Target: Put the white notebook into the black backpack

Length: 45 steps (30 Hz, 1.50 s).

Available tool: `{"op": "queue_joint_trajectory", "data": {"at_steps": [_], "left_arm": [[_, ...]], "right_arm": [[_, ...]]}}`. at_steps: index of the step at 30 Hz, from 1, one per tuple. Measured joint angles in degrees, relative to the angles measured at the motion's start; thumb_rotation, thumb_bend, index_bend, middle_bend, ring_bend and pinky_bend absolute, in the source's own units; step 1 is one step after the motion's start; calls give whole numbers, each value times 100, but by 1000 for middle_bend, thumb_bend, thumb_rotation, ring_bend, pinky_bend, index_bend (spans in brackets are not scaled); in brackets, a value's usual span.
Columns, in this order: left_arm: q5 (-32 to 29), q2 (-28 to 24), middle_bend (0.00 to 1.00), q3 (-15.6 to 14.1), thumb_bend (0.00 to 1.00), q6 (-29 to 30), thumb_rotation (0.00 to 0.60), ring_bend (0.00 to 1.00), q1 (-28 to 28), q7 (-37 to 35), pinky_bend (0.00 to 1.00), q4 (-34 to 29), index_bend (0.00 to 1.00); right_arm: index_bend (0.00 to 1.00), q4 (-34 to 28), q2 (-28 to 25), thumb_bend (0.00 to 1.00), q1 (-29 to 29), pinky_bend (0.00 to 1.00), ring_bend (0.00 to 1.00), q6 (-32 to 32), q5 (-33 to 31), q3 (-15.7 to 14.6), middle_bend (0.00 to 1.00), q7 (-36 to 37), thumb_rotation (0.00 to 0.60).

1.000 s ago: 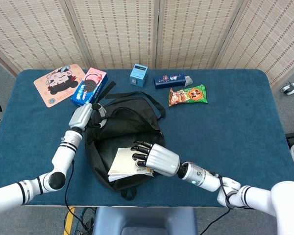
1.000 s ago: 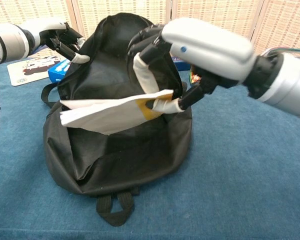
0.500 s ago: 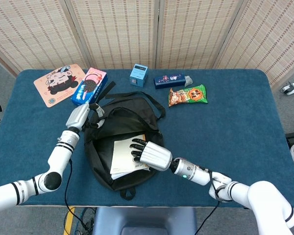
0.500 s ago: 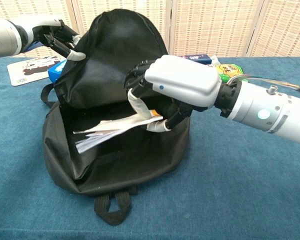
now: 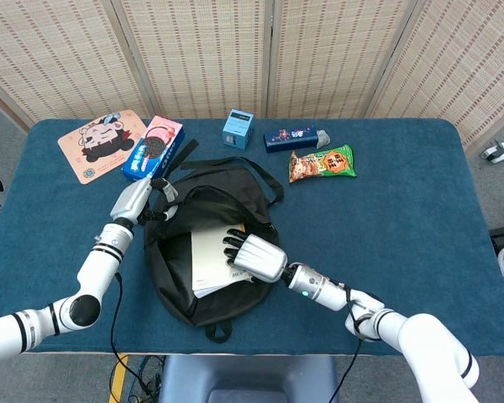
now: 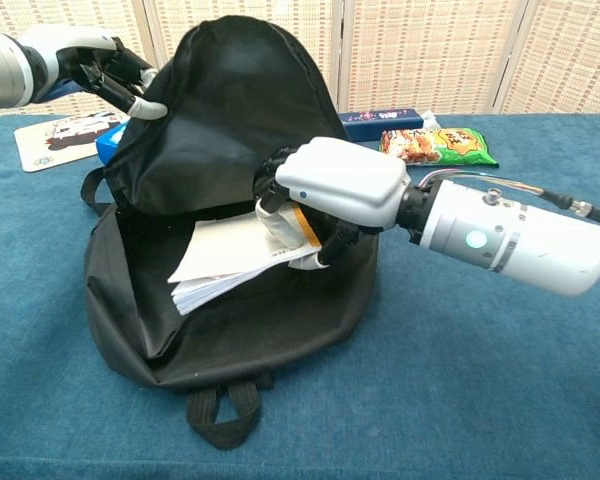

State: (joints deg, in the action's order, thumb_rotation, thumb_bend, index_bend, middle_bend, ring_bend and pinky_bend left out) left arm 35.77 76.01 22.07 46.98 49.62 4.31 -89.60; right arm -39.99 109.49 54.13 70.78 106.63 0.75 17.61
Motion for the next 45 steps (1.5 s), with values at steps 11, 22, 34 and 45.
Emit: {"op": "queue_joint_trajectory", "data": {"at_steps": [11,22,34,45], "left_arm": [[-86,-96,391,-21,551,-60,600,321,12,-171,185,-44,788],[-93,-245,390,-95,547,-160,600,321,17,-285,185,-111,786],[-85,-236,375,-209,546,-166,600,321,28,-341,184,-82,762],[97,-298,323,-368,499,-68,600,296,-67,-326,185,-288,596]], "right_arm": [[709,608,456,608,225,193,248,-322,-334,69,466,16,600],[485,1082,784,327,330,128,208,-632,-682,131,357,-154,600],[0,165,353,0,154,18,0,-646,-789,13,28,-493,600],[0,-2215,-1120,0,-317,16,0,-136,-691,-176,33,-1401,600]]}}
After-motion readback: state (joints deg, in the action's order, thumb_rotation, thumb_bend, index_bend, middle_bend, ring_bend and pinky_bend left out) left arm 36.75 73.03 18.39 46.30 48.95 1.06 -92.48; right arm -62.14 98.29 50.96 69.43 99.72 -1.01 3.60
